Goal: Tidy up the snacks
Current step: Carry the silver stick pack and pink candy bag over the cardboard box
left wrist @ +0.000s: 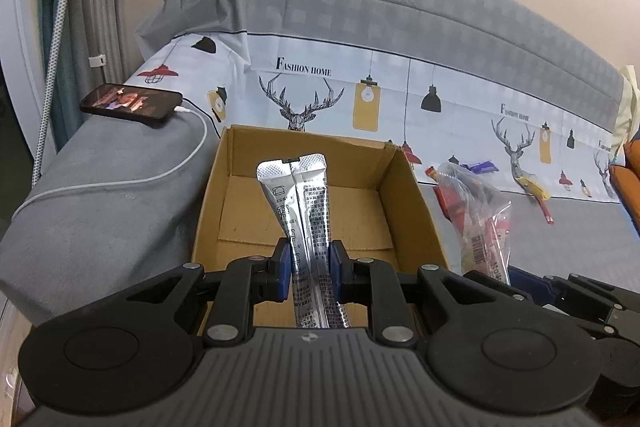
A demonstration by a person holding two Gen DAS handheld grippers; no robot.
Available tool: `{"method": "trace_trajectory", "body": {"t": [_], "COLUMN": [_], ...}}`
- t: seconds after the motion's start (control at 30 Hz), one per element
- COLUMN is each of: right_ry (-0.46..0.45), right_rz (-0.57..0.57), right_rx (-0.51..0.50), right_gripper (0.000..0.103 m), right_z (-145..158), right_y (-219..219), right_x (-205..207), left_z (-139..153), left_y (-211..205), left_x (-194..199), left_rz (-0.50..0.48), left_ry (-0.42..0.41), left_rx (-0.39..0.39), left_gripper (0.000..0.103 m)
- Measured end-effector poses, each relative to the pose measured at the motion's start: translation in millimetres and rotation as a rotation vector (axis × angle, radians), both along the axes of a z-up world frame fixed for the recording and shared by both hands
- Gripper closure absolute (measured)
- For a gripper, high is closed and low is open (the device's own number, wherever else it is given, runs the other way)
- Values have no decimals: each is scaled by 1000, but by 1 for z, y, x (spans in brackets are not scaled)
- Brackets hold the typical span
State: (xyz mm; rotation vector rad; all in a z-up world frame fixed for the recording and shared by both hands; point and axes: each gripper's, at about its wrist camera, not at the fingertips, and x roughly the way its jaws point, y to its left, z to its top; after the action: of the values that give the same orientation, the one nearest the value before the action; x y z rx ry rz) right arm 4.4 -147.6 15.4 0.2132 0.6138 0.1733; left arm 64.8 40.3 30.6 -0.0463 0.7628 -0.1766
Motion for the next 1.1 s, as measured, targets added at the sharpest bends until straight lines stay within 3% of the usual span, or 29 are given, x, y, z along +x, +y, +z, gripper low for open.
{"method": "trace_trajectory", "body": {"t": [0.43, 1.1], "right_ry": [64, 161], "right_rz": [8, 23], "right_rx": [-2, -26], "right_gripper": [71, 69], "right_z": [-28, -72], "right_y": [4, 10], "right_x": [54, 102], "left_z": [-43, -92], "left_y": [-3, -2], "left_x": [59, 104], "left_rz": [12, 28], "left_ry": [75, 166], "left_rx": [38, 78], "left_gripper": [82, 81]}}
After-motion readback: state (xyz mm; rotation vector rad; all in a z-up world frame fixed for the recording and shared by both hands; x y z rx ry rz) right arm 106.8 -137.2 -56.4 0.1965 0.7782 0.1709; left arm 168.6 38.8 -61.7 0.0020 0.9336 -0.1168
